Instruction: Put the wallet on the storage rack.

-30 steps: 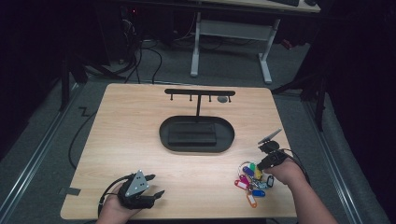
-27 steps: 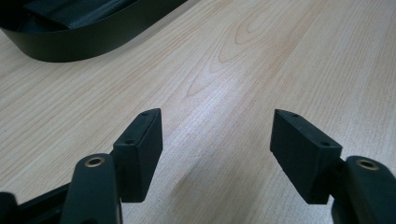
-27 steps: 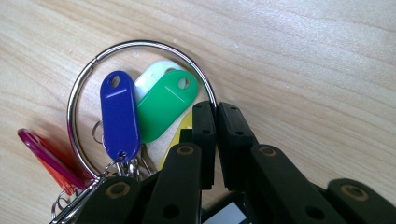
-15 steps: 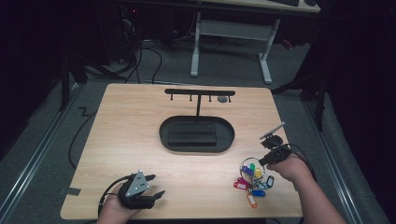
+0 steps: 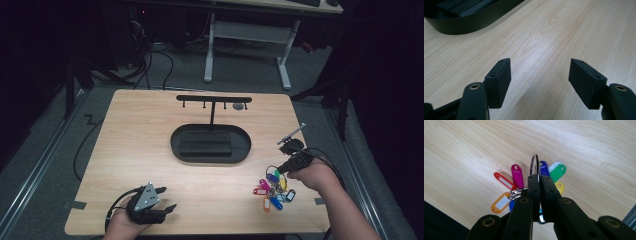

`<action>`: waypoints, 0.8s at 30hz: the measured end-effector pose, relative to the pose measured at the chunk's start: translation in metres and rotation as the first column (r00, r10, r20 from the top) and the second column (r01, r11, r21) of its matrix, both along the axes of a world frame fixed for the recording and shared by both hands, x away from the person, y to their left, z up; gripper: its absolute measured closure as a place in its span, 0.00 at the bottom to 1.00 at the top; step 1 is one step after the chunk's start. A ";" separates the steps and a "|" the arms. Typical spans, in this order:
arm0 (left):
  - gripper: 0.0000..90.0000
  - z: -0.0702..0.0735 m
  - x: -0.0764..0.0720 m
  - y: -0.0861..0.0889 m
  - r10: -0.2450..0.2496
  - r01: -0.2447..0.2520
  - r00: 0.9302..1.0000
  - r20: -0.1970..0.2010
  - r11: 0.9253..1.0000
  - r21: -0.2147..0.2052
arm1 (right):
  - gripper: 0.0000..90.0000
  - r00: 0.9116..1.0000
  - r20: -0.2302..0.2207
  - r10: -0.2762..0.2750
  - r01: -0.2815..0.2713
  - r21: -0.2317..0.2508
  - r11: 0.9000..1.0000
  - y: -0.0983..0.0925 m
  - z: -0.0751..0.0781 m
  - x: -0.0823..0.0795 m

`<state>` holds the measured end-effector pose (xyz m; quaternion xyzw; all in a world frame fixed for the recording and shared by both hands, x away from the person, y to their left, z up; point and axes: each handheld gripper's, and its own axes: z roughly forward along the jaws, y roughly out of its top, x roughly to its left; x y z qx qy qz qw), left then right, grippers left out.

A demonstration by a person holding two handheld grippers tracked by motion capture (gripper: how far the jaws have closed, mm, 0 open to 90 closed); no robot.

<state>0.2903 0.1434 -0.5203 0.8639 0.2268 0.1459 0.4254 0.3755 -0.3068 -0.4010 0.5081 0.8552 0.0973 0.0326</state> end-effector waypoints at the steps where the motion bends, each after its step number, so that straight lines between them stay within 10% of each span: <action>1: 0.39 0.000 0.000 0.000 0.000 0.000 1.000 0.000 1.000 0.000 | 0.97 1.000 0.001 0.004 -0.004 -0.001 1.000 0.000 0.003 -0.001; 24: 0.39 0.001 0.000 0.002 0.006 -0.006 1.000 0.004 1.000 -0.010 | 0.98 0.999 0.039 0.029 -0.028 -0.025 0.999 0.008 0.064 -0.002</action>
